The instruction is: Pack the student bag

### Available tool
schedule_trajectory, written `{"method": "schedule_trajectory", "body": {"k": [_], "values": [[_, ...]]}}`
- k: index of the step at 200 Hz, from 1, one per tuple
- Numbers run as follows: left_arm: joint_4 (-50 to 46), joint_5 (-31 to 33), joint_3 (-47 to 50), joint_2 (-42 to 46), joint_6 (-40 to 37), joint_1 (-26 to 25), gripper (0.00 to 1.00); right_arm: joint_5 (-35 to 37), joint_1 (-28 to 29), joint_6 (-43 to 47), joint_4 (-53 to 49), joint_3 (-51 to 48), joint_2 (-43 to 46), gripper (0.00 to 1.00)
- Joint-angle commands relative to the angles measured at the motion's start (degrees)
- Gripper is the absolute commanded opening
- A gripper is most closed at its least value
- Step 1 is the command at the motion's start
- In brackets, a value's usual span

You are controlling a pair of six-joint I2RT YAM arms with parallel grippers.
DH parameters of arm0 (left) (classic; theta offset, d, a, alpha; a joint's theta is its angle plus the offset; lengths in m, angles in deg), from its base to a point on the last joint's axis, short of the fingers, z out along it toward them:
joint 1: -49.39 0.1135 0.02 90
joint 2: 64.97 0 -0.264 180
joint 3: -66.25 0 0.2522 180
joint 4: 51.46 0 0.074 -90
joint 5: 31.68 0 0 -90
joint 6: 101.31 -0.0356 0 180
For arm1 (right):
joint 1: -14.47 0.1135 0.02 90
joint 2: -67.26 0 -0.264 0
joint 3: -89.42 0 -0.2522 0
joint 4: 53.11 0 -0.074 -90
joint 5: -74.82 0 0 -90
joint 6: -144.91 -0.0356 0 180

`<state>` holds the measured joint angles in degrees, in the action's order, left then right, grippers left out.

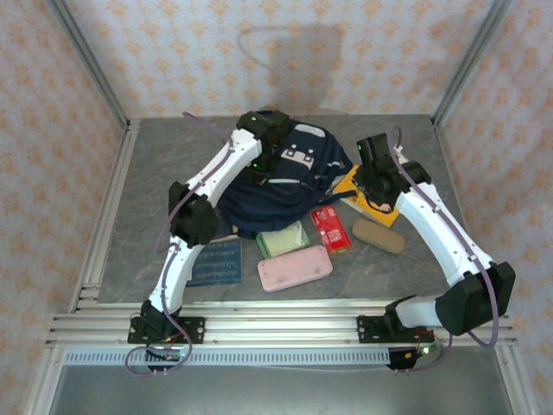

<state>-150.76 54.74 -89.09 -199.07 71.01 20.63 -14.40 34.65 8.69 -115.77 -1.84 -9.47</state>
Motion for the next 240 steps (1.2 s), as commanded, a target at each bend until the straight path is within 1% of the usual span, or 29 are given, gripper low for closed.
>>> {"method": "schedule_trajectory", "body": {"k": [1, 22, 41, 64, 81, 110, 121, 131, 146, 155, 162, 172, 197, 222, 240], "values": [[-7.4, 5.9, -4.0, 3.0, -14.2, 1.6, 0.0, -9.0, -0.2, 11.2, 7.7, 0.8, 1.4, 0.34], [-5.5, 7.6, -0.2, 7.4, -22.2, 2.4, 0.0, -15.5, 0.1, 17.8, 12.3, 0.3, 1.5, 0.35], [-1.7, 9.9, 3.6, 11.6, -31.6, 2.3, 0.0, -18.5, 0.6, 22.1, 14.7, 0.5, 1.1, 0.35], [3.1, 9.9, 8.7, 16.0, -41.3, 2.6, 0.0, -22.1, 1.1, 26.1, 14.6, 2.5, -0.5, 0.35], [8.1, 6.2, 13.4, 19.5, -46.1, 3.6, 0.0, -24.5, 2.1, 28.2, 15.3, 3.4, -1.5, 0.35], [14.5, 3.7, 20.2, 25.1, -51.3, 4.7, 0.0, -27.3, 5.2, 31.7, 13.8, 6.2, -4.3, 0.35], [16.5, 1.5, 22.0, 27.4, -55.0, 5.2, 0.0, -28.9, 6.9, 33.5, 13.7, 7.2, -5.2, 0.36], [17.9, 0.0, 23.5, 28.8, -56.7, 5.6, 0.0, -29.9, 8.5, 34.6, 14.4, 7.8, -5.9, 0.39], [19.3, -2.0, 25.0, 30.0, -58.4, 6.2, 0.0, -28.6, 10.3, 34.9, 14.2, 9.9, -7.7, 0.43], [19.6, -3.3, 25.6, 30.4, -59.2, 6.6, 0.0, -31.4, 10.7, 36.1, 15.4, 10.7, -9.4, 0.44], [19.8, -4.2, 26.0, 30.6, -59.8, 6.8, 0.0, -33.2, 10.9, 36.4, 17.3, 10.6, -10.4, 0.44], [20.1, -4.5, 26.6, 30.9, -60.6, 6.9, 0.0, -33.8, 11.0, 35.8, 19.7, 11.1, -12.2, 0.43], [21.8, -5.5, 28.9, 32.3, -61.1, 7.2, 0.0, -37.7, 11.3, 34.7, 23.1, 14.2, -17.9, 0.42], [23.0, -7.4, 30.0, 32.5, -61.1, 7.5, 0.0, -38.9, 13.1, 39.3, 22.1, 17.9, -23.7, 0.42], [23.0, -7.6, 29.9, 32.4, -61.3, 7.5, 0.0, -40.4, 14.7, 41.4, 25.3, 18.0, -26.3, 0.42]]}}
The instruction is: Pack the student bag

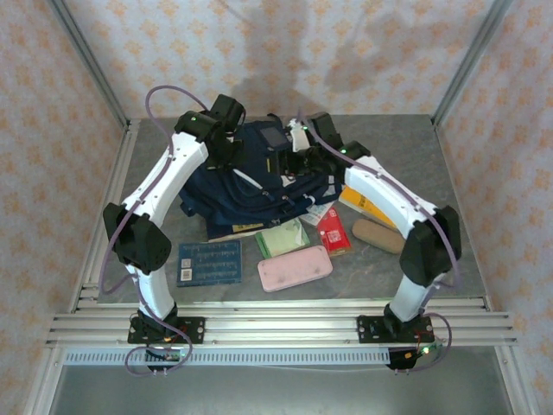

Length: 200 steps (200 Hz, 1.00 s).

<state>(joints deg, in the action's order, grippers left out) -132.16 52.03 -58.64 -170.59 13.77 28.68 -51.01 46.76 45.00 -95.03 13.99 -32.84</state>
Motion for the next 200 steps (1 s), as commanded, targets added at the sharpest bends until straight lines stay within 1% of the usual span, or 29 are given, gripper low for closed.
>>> {"method": "schedule_trajectory", "body": {"k": [1, 28, 59, 76, 101, 109, 131, 159, 173, 188, 194, 200], "values": [[4.4, -4.9, -0.5, 3.9, -4.1, -0.6, 0.0, -3.7, 2.7, 5.2, 4.6, 2.2, -3.1, 0.42], [4.4, -5.2, -0.8, 3.4, -4.4, -0.5, 0.0, -2.7, 4.3, 6.1, 5.3, 4.7, -7.5, 0.45], [4.2, -5.2, -1.5, 2.7, -4.4, -0.3, 0.0, -6.3, 4.7, 5.7, 7.3, 4.2, -9.4, 0.45], [4.1, -5.1, -2.5, 1.9, -4.3, -0.2, 0.0, -7.5, 5.0, 5.6, 10.9, 0.4, -7.6, 0.45], [3.8, -5.2, -3.7, 0.8, -4.4, -0.1, 0.0, -6.5, 5.1, 7.0, 22.3, -8.6, -2.3, 0.46], [3.7, -5.4, -4.0, 0.5, -4.3, -0.1, 0.0, -5.6, 5.1, 8.5, 22.2, -9.0, -1.9, 0.47], [3.9, -5.8, -4.4, 0.3, -4.1, -0.1, 0.0, -3.5, 5.1, 13.6, 17.0, -6.5, -4.0, 0.47], [4.1, -6.1, -4.4, 0.2, -3.9, -0.1, 0.0, -2.2, 5.1, 15.8, 17.4, -5.4, -5.9, 0.47], [4.3, -6.4, -4.3, 0.1, -3.8, -0.1, 0.0, -3.2, 5.6, 16.1, 17.8, -4.6, -6.8, 0.43], [4.5, -6.4, -4.3, -0.2, -3.5, -0.1, 0.0, -5.8, 6.3, 16.4, 18.8, -4.5, -6.9, 0.39], [4.7, -6.6, -4.4, -0.3, -3.4, -0.1, 0.0, -6.4, 6.5, 16.5, 19.0, -4.6, -7.0, 0.36], [4.9, -6.9, -4.4, -0.4, -3.2, -0.1, 0.0, -7.3, 6.7, 16.4, 19.3, -4.6, -7.0, 0.31]]}}
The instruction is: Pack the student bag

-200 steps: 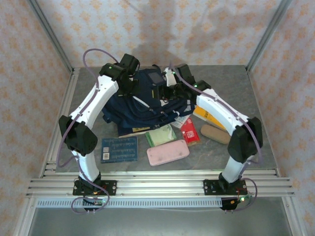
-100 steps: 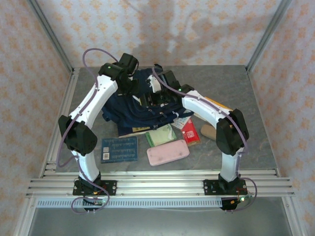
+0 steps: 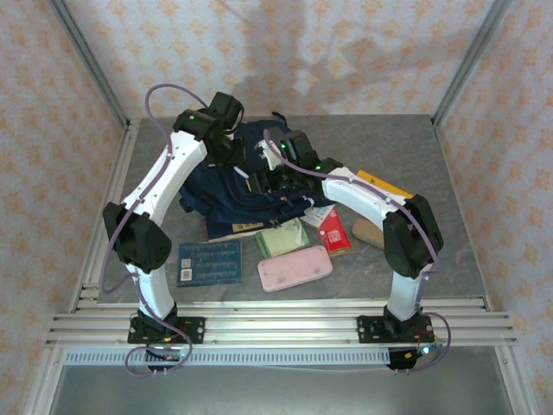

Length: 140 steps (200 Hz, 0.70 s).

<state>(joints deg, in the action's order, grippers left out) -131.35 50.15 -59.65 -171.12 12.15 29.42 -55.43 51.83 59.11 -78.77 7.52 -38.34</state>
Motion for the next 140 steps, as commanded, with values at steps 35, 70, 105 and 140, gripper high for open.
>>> {"method": "schedule_trajectory", "body": {"k": [35, 70, 105, 140], "values": [[4.3, -3.1, -4.0, 0.6, -1.0, -0.9, 0.27, 0.0, 1.6, 2.5, 2.1, 4.0, -2.4, 0.0], [5.4, 2.5, -1.0, 6.5, -0.9, -0.9, 0.59, 7.6, -1.0, -4.4, 4.2, 8.0, -2.0, 0.0], [12.8, 0.5, 12.2, 18.2, 0.5, -1.0, 0.63, 9.8, -3.9, -16.5, 4.2, 14.9, -3.4, 0.0], [20.6, -3.6, 29.7, 27.5, 1.8, -3.9, 0.59, 11.7, -4.4, -23.7, -1.4, 22.3, -6.4, 0.0]]}}
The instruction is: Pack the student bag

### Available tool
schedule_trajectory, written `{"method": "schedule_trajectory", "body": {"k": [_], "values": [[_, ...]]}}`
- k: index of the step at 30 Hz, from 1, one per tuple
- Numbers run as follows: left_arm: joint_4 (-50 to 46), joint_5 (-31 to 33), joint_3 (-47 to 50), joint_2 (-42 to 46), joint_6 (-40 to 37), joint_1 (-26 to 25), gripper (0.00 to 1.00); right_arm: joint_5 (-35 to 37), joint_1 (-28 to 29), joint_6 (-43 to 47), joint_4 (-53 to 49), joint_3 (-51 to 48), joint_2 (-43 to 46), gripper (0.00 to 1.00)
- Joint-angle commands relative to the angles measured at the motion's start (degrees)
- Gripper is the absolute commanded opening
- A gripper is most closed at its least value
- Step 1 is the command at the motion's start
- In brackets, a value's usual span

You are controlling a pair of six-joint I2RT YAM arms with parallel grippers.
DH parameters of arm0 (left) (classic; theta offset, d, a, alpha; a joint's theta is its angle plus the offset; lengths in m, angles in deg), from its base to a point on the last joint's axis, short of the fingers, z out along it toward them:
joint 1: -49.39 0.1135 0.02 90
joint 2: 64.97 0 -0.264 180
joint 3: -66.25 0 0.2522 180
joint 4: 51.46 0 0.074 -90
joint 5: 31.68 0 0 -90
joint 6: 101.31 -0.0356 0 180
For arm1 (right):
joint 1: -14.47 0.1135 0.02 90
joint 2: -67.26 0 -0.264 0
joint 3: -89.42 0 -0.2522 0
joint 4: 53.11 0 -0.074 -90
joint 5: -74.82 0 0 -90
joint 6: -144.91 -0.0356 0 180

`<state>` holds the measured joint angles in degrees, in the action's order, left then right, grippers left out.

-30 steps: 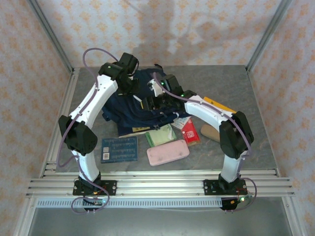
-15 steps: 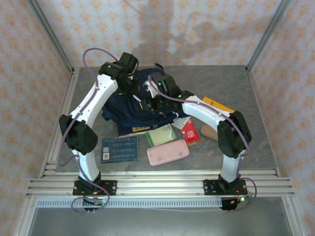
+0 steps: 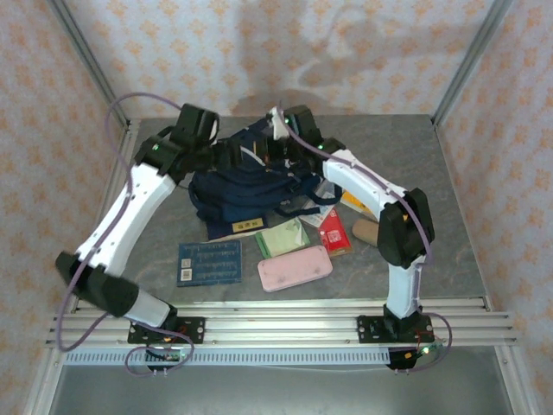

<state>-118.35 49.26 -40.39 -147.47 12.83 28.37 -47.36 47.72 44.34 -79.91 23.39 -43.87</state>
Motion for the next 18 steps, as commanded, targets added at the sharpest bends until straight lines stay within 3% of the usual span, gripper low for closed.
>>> {"method": "schedule_trajectory", "body": {"k": [1, 7, 11, 14, 18], "values": [[7.7, -2.6, 10.9, 4.0, 1.1, -2.9, 0.59, 3.6, -0.3, -8.9, -0.3, 6.4, -0.8, 0.0], [11.7, -2.4, 23.2, 11.2, 2.0, -7.5, 0.56, 12.1, 1.1, -17.2, -10.6, 14.3, -3.0, 0.0], [9.5, 0.8, 25.4, 15.7, 2.0, -7.5, 0.54, 17.9, 1.7, -11.1, -19.3, 17.0, -3.6, 0.0], [6.1, 5.2, 25.8, 18.6, 3.5, -7.2, 0.52, 19.4, 0.7, -5.1, -25.8, 16.7, -5.3, 0.24], [2.9, 8.2, 27.2, 21.2, 6.1, -6.0, 0.51, 14.2, -1.9, -0.7, -31.4, 17.5, -9.7, 0.42]]}}
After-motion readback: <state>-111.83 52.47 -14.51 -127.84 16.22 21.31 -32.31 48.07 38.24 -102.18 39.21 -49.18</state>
